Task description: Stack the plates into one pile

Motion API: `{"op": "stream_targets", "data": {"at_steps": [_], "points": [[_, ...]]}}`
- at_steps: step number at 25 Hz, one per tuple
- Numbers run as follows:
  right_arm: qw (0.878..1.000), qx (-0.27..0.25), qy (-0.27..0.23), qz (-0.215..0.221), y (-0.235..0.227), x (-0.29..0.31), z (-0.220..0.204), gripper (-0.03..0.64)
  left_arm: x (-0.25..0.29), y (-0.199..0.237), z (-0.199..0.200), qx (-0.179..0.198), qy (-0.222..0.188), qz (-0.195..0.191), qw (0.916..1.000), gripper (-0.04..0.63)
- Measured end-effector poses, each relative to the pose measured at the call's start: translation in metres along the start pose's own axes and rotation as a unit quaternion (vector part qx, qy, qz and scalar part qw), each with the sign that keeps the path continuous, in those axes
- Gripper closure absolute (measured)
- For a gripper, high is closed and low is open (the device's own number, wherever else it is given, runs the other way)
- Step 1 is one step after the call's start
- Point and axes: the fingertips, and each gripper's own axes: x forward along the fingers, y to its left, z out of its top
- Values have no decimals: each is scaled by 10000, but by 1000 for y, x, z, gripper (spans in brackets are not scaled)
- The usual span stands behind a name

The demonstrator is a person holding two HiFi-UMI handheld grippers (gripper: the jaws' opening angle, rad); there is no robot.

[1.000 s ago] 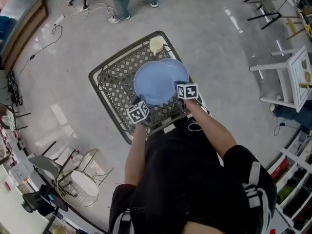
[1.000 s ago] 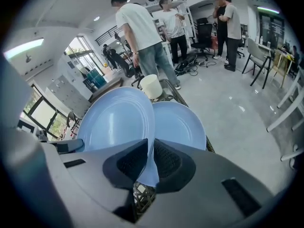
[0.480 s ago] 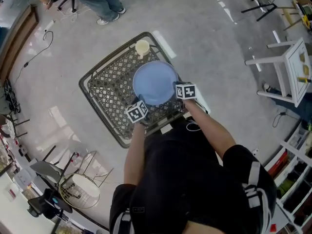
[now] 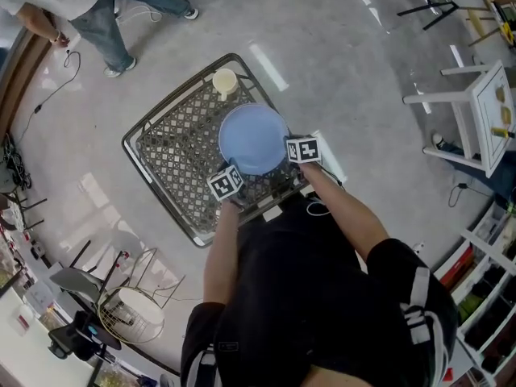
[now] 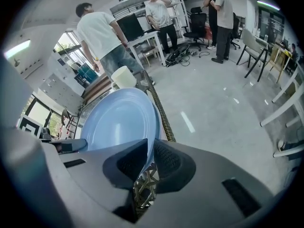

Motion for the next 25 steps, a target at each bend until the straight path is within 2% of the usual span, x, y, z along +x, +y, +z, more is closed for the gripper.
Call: {"op": "stream_targets", "data": {"at_steps": [18,21,25], "points": [[9993,-165,328,-16,-6,15,-4,569,17,5,-6,180,333,257,9990,511],[9993,-281,211,-123,-8,12,-1,551,16,4,-6,188,267,270,9991,467],[9993,-310,111,-184,-10,9,4,532,14,11,-3,139,222,314,9992,450]]}}
